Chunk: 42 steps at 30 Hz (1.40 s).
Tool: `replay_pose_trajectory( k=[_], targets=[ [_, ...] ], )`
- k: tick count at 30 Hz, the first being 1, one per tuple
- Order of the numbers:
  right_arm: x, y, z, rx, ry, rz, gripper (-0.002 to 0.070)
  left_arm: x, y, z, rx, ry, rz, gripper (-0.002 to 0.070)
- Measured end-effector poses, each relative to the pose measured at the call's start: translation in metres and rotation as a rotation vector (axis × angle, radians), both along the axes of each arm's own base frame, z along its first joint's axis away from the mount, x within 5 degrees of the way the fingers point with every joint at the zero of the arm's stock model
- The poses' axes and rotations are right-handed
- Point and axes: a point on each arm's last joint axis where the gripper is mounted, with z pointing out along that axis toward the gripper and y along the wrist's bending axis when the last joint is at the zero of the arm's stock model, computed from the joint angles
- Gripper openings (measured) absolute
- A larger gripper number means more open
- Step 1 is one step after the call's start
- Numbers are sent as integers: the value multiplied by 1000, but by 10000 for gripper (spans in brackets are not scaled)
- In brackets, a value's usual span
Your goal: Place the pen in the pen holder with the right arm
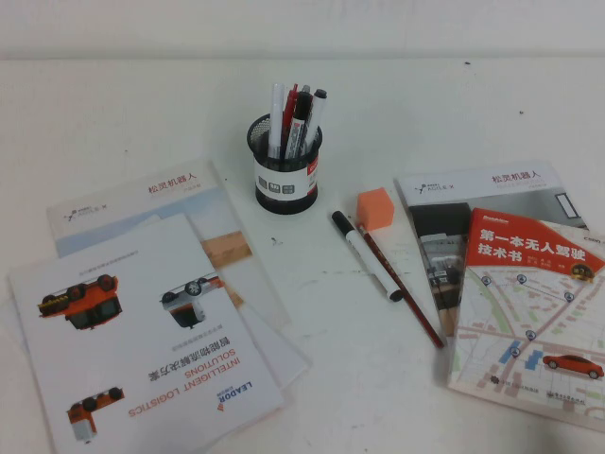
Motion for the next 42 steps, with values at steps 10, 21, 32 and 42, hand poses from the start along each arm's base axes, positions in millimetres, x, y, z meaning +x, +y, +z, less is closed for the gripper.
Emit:
replay_pose_trajectory(
  k=[10,21,32,42],
  targets=[
    [0,1,0,42,3,3,-20,0,0,0,0,0,0,-3],
    [1,9,18,741,-69,-22,-20,0,0,0,0,0,0,-3],
    [2,8,23,931,-89,-49,-20,0,0,0,0,0,0,-3],
    [0,10,39,609,-162,28,-20,0,0,0,0,0,0,-3]
  ],
)
